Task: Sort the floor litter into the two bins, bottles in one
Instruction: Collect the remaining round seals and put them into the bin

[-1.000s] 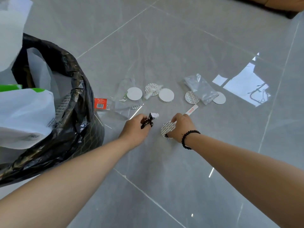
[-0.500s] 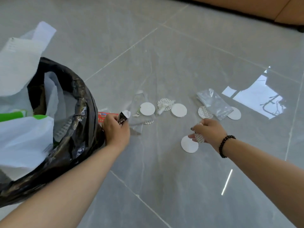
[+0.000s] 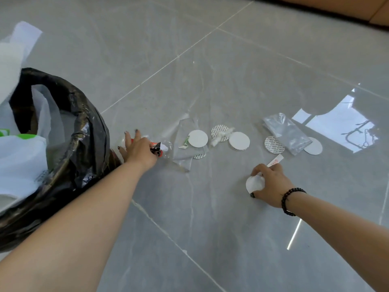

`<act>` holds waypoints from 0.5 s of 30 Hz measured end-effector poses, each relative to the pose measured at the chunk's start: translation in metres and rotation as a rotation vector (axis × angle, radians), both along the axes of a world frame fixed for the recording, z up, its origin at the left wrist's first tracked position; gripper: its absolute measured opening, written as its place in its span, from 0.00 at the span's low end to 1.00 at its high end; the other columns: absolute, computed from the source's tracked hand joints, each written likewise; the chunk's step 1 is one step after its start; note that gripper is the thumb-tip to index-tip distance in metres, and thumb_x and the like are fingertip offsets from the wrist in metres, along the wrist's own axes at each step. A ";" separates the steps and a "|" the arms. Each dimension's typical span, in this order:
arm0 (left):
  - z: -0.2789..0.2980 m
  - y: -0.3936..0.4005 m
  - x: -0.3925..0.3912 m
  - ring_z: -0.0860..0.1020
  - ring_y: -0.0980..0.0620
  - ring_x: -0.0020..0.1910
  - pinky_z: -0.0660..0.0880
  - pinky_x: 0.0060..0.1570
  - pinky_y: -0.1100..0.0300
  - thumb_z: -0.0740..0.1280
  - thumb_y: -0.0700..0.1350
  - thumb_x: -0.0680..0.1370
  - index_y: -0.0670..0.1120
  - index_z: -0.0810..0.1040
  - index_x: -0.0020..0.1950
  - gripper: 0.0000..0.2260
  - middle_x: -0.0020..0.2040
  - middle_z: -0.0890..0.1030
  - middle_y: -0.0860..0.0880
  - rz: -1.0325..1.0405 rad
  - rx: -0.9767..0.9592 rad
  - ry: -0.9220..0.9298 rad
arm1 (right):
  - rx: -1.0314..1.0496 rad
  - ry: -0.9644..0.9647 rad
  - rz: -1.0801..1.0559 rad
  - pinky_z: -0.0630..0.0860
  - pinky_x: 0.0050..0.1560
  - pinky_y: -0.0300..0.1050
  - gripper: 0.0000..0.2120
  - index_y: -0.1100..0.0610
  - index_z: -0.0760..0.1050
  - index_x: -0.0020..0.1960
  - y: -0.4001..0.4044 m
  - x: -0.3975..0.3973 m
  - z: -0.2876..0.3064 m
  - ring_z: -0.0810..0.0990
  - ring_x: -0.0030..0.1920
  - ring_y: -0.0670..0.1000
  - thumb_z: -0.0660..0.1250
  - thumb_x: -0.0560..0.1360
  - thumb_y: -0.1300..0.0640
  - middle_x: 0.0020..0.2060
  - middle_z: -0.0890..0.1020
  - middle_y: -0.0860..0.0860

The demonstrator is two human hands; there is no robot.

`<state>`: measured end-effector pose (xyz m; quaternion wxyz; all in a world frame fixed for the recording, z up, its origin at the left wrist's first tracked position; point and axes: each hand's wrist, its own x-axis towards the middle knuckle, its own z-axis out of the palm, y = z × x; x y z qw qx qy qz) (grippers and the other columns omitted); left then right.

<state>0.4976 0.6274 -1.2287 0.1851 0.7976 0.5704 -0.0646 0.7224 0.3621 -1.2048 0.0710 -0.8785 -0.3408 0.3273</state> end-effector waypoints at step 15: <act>0.035 -0.043 0.023 0.72 0.42 0.45 0.63 0.38 0.56 0.63 0.43 0.78 0.44 0.66 0.50 0.06 0.45 0.75 0.44 0.268 0.008 -0.604 | 0.029 0.015 0.164 0.66 0.37 0.36 0.12 0.48 0.68 0.40 -0.014 -0.006 0.006 0.72 0.45 0.49 0.72 0.69 0.51 0.46 0.72 0.49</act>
